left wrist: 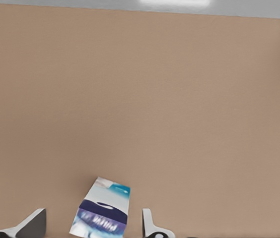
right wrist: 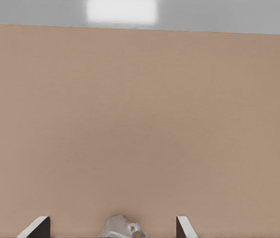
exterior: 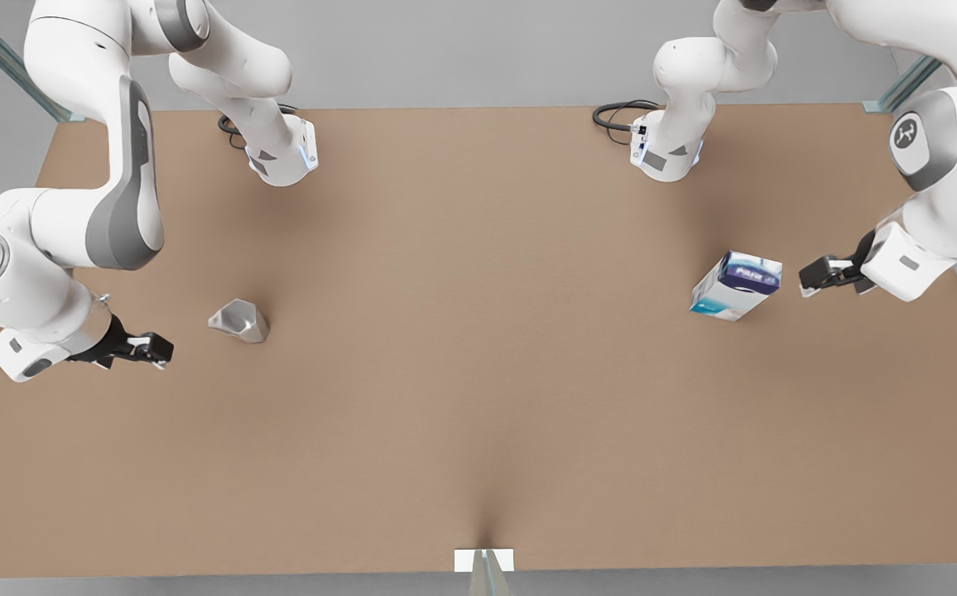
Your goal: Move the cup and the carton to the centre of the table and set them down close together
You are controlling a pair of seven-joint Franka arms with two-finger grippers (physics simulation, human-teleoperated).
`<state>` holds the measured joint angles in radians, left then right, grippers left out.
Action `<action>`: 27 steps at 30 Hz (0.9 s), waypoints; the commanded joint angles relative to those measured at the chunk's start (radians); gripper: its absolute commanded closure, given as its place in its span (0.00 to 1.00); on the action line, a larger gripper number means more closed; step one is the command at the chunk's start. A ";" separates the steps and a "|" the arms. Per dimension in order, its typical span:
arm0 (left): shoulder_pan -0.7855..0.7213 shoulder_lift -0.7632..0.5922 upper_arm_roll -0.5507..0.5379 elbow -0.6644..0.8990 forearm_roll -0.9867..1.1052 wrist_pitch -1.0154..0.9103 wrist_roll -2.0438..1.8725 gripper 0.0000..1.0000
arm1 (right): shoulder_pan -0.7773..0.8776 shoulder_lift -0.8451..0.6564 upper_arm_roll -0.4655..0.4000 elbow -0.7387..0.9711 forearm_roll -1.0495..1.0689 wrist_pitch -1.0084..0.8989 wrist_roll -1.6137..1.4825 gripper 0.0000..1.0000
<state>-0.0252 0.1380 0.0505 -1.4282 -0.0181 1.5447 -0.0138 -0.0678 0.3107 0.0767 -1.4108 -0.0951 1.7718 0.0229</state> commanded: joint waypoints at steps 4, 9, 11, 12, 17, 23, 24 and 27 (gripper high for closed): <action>0.004 0.006 0.000 0.000 0.001 -0.005 -0.002 0.00 | 0.006 -0.005 0.000 -0.146 0.000 -0.003 0.002 0.00; 0.002 0.009 0.003 -0.061 0.004 -0.106 -0.006 0.00 | 0.019 -0.121 0.002 -0.488 0.035 0.189 0.126 0.00; 0.004 0.008 0.005 -0.064 0.004 -0.132 -0.009 0.00 | 0.020 -0.107 0.003 -0.559 0.035 0.241 0.126 0.00; 0.002 -0.003 0.003 -0.101 0.004 -0.130 -0.037 0.00 | 0.020 -0.094 0.003 -0.579 0.035 0.259 0.126 0.00; 0.002 -0.001 0.003 -0.118 0.004 -0.127 -0.060 0.00 | 0.028 -0.111 0.011 -0.698 0.037 0.313 0.123 0.00; 0.002 0.006 0.003 -0.120 0.004 -0.126 -0.118 0.00 | 0.026 -0.096 0.046 -0.740 0.038 0.308 0.118 0.00; 0.002 0.008 0.003 -0.120 0.004 -0.124 -0.118 0.00 | 0.026 -0.070 0.046 -0.740 0.038 0.313 0.111 0.00; 0.002 0.008 0.003 -0.136 0.004 -0.120 -0.118 0.00 | 0.026 -0.033 0.046 -0.748 0.038 0.314 0.107 0.00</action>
<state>-0.0230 0.1458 0.0537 -1.5658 -0.0139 1.4250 -0.1319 -0.0415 0.2840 0.1227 -2.1583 -0.0568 2.0862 0.1304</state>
